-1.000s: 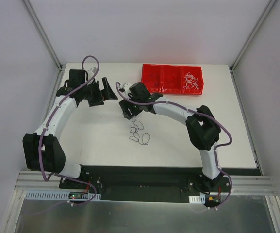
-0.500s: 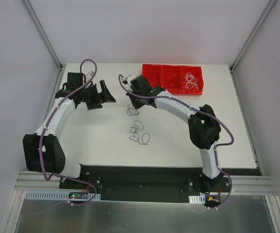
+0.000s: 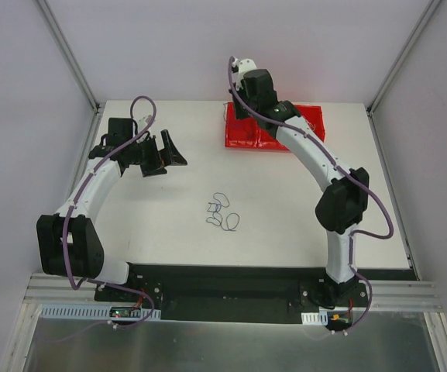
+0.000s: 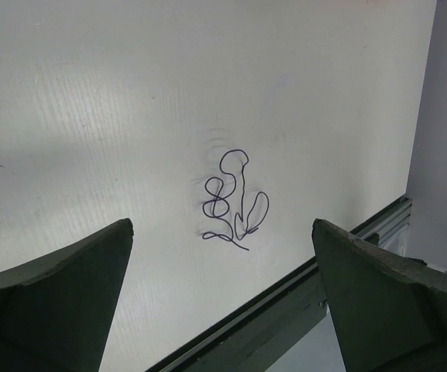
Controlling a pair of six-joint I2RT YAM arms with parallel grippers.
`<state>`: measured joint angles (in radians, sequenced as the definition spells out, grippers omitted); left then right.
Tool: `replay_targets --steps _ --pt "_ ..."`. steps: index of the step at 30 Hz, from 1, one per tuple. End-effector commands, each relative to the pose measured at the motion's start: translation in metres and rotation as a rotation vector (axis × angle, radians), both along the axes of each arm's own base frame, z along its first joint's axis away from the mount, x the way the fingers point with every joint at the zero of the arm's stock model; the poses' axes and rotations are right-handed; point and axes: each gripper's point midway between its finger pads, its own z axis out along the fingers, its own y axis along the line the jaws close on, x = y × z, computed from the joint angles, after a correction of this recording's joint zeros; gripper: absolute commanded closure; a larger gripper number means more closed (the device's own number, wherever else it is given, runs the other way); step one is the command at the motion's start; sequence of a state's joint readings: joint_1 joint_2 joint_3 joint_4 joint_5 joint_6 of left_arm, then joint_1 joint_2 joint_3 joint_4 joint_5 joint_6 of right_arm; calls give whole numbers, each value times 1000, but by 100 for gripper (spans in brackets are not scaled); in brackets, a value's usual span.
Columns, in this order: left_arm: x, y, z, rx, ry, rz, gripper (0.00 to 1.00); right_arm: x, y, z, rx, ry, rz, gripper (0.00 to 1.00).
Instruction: Untangle the cables
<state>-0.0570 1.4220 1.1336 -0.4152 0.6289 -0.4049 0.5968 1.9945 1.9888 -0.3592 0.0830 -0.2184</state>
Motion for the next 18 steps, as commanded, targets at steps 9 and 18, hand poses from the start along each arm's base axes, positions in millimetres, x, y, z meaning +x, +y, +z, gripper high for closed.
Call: replay_targets --steps 9,18 --pt "-2 -8 14 -75 -46 -38 1 92 -16 -2 81 -112 -159 99" --pt "-2 -10 13 -88 -41 -44 1 137 -20 -72 164 -45 -252 99"
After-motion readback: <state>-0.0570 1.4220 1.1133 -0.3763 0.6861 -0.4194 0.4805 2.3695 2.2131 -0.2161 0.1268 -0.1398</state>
